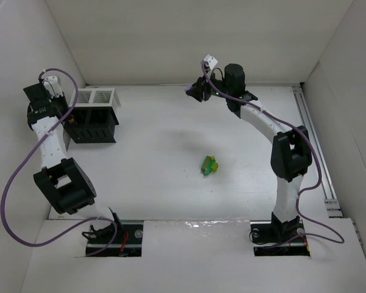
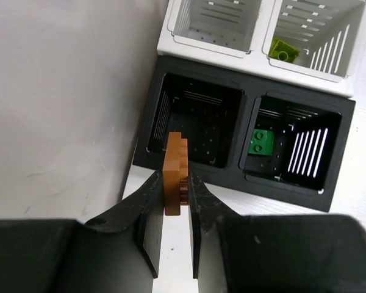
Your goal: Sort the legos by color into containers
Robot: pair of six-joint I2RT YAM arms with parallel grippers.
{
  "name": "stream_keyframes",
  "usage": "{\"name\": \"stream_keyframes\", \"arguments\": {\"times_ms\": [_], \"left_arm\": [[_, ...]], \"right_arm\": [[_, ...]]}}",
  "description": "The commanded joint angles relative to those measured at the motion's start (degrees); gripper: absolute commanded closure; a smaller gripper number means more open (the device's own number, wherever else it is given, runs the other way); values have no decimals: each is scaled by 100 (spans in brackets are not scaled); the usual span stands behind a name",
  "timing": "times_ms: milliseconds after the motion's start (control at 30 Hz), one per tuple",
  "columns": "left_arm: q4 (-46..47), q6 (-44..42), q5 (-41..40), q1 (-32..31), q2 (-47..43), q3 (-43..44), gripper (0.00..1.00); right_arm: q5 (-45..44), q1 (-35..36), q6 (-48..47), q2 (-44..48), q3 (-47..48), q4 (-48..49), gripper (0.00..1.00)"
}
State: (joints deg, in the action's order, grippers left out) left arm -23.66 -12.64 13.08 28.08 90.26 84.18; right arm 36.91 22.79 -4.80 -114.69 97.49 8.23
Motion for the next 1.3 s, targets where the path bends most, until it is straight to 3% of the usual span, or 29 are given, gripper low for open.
{"name": "stream_keyframes", "arguments": {"times_ms": [0, 200, 500, 633, 733, 767, 867, 900, 1067, 1167, 1267], "left_arm": [[476, 244, 133, -4, 9, 283, 100], [661, 298, 265, -188, 263, 335, 92], [924, 500, 406, -250, 519, 240, 41], [1196, 500, 905, -250, 239, -6, 30], [1495, 439, 1739, -250, -78, -139, 21], [1496, 334, 1959, -320, -157, -200, 14], [1496, -183, 2409, -636, -456, -314, 0], [1400, -342, 2410, -750, -535, -367, 0], [1390, -774, 3118, -1252, -975, -710, 0], [1312, -1342, 3926, -1515, -1194, -1069, 0], [1633, -1688, 4184, -1760, -1492, -1482, 2]], "right_arm": [[194, 33, 111, 140, 156, 425, 100], [563, 86, 234, 140, 156, 425, 100], [1845, 33, 524, -62, 516, 425, 100], [1987, 33, 918, -246, 814, 425, 100], [2398, 33, 1532, -588, 1235, 495, 100], [2505, 33, 2100, -798, 1359, 591, 100], [2848, 85, 3402, -1150, 1763, 1669, 100], [2901, 86, 4364, -1404, 1886, 2039, 100], [3042, 252, 6637, -2144, 2792, 3859, 100], [3042, 384, 7132, -2277, 3100, 3827, 100], [3164, 507, 7195, -2110, 2864, 3958, 100]]}}
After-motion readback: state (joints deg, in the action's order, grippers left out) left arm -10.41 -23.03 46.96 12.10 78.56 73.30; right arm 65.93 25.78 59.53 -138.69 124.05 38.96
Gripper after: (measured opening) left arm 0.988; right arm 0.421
